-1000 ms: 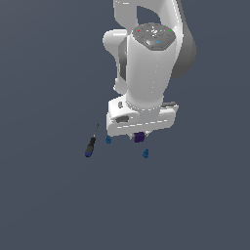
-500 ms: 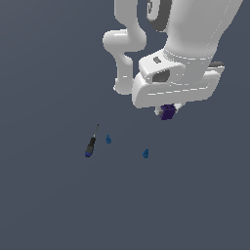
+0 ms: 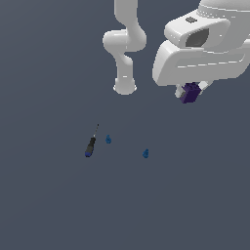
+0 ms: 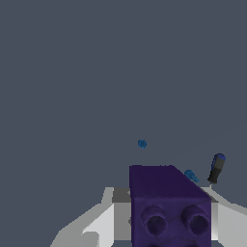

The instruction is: Pick up a designated object from a clutter of objects.

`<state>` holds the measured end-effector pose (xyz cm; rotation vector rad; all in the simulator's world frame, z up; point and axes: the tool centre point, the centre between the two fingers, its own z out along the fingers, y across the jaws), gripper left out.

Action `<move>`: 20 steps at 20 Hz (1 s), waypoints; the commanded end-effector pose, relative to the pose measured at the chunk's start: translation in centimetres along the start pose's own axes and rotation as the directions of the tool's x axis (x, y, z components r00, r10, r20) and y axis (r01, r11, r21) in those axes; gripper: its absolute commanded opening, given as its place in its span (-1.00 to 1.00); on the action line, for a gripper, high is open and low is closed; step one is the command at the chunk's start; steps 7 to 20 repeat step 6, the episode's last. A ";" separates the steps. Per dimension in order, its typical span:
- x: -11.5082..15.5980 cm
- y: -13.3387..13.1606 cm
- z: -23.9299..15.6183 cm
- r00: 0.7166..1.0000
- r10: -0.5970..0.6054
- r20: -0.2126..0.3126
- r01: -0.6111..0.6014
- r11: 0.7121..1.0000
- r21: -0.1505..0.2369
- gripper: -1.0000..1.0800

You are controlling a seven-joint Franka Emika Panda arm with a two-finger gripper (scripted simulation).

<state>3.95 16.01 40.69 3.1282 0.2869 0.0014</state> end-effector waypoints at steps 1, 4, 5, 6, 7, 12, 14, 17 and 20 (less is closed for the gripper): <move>0.1 -0.5 -0.7 1.000 0.001 0.001 -0.001 1.000 0.000 -1.00; 0.1 -0.7 -1.0 1.000 0.001 0.001 -0.001 1.000 0.001 -1.00; 0.1 -0.8 -1.1 1.000 0.001 0.001 -0.001 1.000 0.001 -1.00; 0.1 -0.8 -1.1 1.000 0.001 0.001 -0.001 1.000 0.001 -1.00; 0.1 -0.8 -1.1 1.000 0.001 0.001 -0.001 1.000 0.001 -1.00; 0.1 -0.8 -1.1 1.000 0.001 0.001 -0.001 1.000 0.001 -1.00; 0.1 -0.8 -1.1 1.000 0.001 0.001 -0.001 1.000 0.001 -1.00; 0.1 -0.8 -1.1 1.000 0.001 0.001 -0.001 1.000 0.001 -1.00; 0.1 -0.8 -1.1 1.000 0.001 0.001 -0.001 1.000 0.001 -1.00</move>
